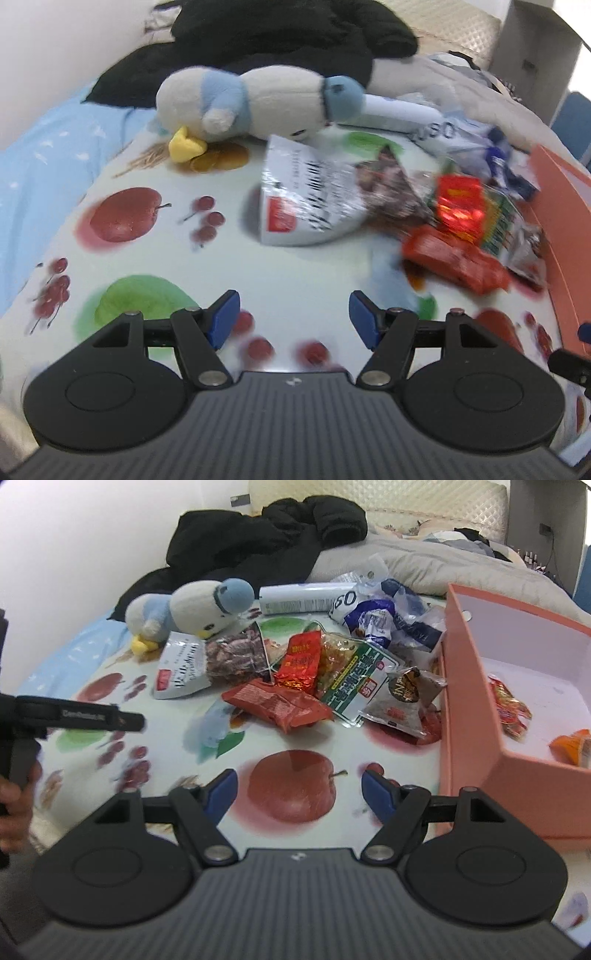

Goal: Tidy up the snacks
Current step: 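Reach the left tool to the white shrimp-flavor bag while the right tool reaches the red wrapper bag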

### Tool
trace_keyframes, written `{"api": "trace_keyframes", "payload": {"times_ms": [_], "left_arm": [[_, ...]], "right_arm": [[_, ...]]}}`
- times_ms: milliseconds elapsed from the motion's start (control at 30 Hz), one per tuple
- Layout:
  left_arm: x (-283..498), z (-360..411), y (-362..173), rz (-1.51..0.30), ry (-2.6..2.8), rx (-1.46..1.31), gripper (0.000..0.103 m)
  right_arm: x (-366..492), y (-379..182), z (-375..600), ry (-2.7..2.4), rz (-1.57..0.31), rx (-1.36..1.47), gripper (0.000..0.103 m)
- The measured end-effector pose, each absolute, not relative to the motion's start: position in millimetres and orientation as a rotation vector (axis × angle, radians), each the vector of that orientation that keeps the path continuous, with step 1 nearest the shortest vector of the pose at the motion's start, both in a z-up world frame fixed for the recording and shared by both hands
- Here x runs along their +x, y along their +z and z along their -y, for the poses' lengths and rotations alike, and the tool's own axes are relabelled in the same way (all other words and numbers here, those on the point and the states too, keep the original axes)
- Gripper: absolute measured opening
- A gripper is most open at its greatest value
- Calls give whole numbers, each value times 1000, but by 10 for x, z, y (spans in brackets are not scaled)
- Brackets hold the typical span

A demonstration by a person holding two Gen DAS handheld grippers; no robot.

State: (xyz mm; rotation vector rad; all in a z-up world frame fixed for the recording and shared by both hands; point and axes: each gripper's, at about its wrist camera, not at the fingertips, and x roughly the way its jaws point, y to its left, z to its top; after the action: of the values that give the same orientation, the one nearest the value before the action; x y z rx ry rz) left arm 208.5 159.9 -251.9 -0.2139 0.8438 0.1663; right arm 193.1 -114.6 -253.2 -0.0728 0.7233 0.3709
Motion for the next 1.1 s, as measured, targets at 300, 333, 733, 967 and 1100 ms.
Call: {"api": "trace_keyframes", "payload": {"times_ms": [300,333,733,967,1100], "left_arm": [[2682,-2004,-2644,-836,123,-214,70],[2749,-2018,-2667,-829,109,-204,70],[3062,-2161,-2889,-808,-13,-240,70],[3018,-2246,-2942,-802,-39,-339,57],[2939,-2248,-2910,-781,-40,-378,36]], "right_arm": [[2535,-2792,991,375,-770,-69,82],[2598,-2823,971,379,-770,-72,82],[3032,-3075,852,449,-769,-101,81],[3073,-3106,729,447,-762,-165,68],[3037,-3089,747,439,-754,-167,62]]}}
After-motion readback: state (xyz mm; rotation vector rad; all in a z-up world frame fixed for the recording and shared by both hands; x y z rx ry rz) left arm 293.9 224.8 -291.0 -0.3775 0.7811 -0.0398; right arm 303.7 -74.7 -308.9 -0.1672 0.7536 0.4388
